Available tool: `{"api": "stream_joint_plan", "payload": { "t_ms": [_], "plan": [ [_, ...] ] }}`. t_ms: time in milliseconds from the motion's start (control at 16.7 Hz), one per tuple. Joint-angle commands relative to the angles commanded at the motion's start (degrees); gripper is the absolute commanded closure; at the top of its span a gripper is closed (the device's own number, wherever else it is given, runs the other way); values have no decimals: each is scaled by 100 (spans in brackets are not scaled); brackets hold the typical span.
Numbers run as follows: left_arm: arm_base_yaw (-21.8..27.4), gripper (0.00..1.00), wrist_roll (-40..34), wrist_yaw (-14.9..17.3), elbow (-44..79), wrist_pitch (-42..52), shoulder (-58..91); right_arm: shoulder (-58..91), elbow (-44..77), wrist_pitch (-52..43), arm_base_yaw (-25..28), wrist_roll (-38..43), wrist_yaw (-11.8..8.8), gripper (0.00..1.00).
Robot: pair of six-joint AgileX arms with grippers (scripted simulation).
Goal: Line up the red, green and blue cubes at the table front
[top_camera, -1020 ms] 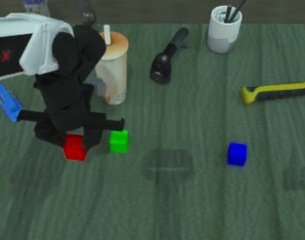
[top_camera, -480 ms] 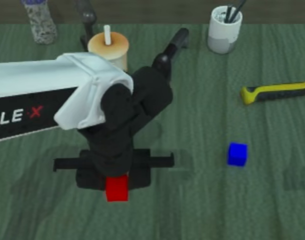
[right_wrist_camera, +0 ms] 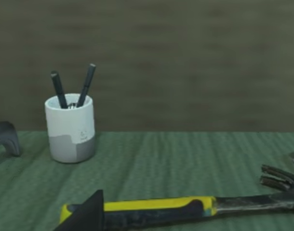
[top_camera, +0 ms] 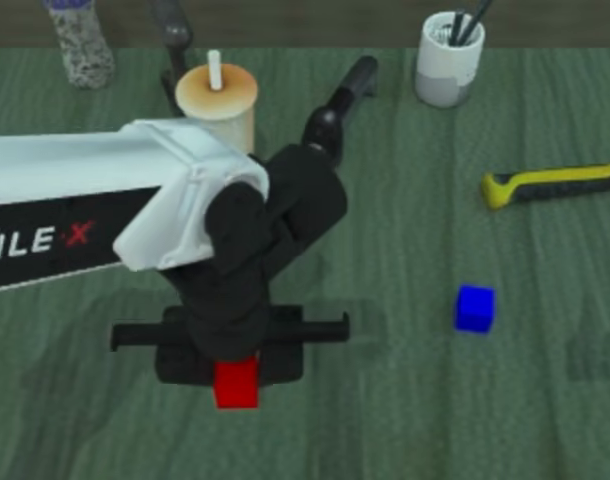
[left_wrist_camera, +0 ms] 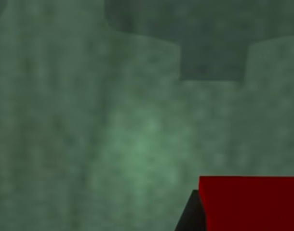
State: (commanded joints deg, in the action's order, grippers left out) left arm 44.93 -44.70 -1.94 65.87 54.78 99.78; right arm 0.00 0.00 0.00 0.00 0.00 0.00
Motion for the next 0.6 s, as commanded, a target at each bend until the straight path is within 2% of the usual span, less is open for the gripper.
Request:
{"api": "stream_joint_plan", "payload": {
  "t_ms": [360,600],
  "plan": [
    [-11,100,-6,-2,-730,-1268,494,0,0,0,0,0,0,0],
    [-7,100,-8,-4,-804,-1371,553,0,0,0,0,0,0,0]
  ]
}}
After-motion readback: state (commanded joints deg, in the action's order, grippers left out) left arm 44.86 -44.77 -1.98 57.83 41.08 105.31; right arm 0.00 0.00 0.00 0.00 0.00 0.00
